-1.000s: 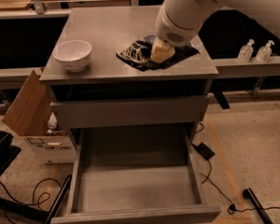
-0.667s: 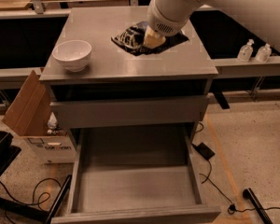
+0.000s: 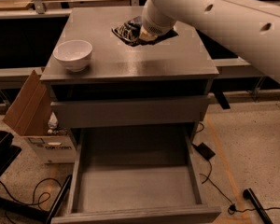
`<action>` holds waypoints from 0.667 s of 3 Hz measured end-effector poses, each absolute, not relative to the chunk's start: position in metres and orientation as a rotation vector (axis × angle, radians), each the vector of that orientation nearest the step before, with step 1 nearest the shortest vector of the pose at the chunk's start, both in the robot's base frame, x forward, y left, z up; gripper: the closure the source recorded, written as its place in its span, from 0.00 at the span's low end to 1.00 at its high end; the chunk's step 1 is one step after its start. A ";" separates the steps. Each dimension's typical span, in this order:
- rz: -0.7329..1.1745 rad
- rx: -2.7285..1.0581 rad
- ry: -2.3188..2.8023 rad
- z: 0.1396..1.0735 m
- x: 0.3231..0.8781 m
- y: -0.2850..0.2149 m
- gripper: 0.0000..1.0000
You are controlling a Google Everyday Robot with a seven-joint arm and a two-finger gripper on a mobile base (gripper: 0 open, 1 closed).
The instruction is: Pick blue chip bag from middle drawer and place on counter
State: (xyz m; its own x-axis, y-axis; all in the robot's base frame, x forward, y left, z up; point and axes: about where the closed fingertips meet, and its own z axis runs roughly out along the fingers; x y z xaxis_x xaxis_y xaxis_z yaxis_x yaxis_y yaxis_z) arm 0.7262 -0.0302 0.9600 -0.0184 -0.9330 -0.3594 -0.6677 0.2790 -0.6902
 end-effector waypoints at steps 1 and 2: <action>-0.424 -1.459 1.749 0.961 0.727 -0.029 0.82; -0.424 -1.460 1.747 0.961 0.727 -0.028 0.58</action>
Offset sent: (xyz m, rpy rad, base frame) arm 0.0015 0.0014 0.0008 0.0016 -0.0081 0.0035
